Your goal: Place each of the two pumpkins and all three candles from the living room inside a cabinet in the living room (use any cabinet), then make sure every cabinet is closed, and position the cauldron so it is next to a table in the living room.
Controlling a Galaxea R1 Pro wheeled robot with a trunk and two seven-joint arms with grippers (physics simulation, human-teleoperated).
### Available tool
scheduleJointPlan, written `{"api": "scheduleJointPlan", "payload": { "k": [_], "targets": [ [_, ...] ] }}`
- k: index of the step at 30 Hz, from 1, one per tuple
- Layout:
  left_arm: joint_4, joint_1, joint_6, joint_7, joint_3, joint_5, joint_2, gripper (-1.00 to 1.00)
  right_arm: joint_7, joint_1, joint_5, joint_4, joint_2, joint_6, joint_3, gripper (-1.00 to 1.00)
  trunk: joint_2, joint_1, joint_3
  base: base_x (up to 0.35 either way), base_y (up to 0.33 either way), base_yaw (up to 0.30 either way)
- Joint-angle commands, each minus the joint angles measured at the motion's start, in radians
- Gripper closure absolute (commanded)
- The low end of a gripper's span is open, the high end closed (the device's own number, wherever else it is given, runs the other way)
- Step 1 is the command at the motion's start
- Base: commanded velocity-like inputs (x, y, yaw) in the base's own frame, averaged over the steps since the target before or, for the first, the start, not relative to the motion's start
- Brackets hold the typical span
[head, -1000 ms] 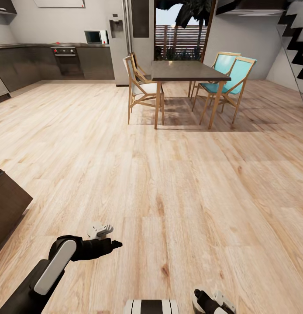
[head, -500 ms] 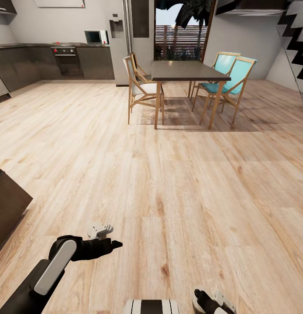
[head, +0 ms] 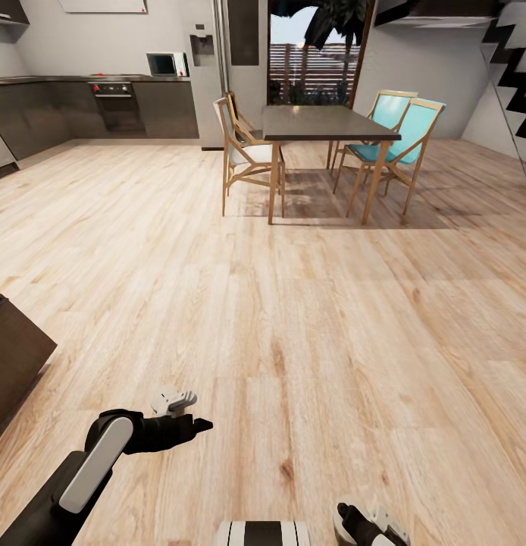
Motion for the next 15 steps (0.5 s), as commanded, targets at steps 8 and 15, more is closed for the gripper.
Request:
{"api": "scheduleJointPlan", "payload": {
  "k": [8,15],
  "targets": [
    [-0.001,0.0,0.001,0.01,-0.002,0.01,0.001,-1.0,-0.002,0.0,-0.014,0.053,-0.001,-0.004,0.006,-1.0,0.0,0.0,-0.001,0.0,0.0,0.0],
    [-0.001,0.0,0.001,0.01,-0.002,0.01,0.001,-1.0,-0.002,0.001,-0.014,0.053,0.0,-0.003,0.006,1.0,0.0,0.0,-0.001,0.0,0.0,0.0]
  ]
}}
